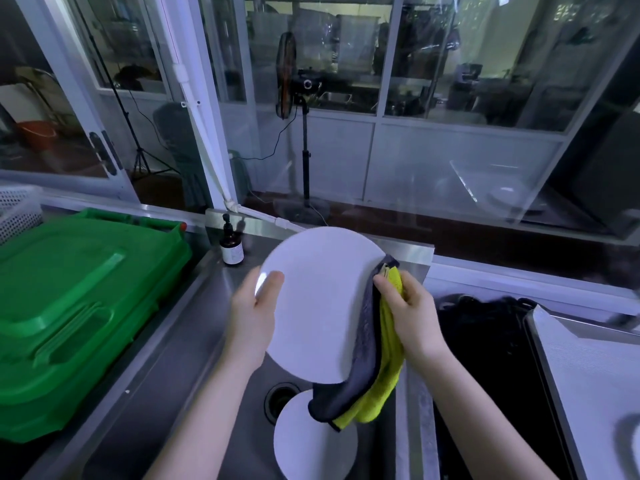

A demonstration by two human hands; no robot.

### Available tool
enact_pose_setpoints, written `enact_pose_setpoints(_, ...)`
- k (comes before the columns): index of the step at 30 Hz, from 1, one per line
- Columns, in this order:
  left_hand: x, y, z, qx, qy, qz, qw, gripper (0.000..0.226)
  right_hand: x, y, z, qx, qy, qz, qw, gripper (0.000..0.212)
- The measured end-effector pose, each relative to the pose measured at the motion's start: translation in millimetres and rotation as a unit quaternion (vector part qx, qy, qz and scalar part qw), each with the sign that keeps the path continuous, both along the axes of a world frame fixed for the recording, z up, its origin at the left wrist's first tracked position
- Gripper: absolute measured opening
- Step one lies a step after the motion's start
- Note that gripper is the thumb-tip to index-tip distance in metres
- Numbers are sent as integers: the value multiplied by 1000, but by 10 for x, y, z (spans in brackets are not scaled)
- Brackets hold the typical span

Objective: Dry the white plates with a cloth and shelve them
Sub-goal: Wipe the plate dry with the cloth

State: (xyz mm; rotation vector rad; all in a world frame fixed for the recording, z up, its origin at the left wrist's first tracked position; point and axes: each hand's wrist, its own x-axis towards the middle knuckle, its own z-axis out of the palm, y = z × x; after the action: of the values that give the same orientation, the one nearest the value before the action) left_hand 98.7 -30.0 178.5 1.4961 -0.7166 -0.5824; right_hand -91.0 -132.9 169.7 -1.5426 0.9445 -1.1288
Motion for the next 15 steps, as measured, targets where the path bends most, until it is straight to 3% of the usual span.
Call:
enact_pose_setpoints(3,170,-46,176,25,-104,-98,989,12,-25,-117,245,-49,55,81,994,20)
enact_pose_setpoints(6,232,-131,349,59,-256,-210,942,19,84,-206,477,-145,184,164,958,20)
enact_pose_setpoints(8,230,-175,422,57,-292,-219,929,20,157,-228,554,-174,218,182,943,22)
enact_pose_setpoints(10,236,-173,431,27,-242,-168,955,18,151,-240,548,-173,190,167,952,15)
enact_pose_setpoints(13,160,-83,243,-22,-124,-1,992,5,84,-180,378,-120,84,61,987,22)
enact_pose_setpoints(15,-25,3,40,-29,-44,26,998,30,75,-98,206,-35,-32,-22,999,23)
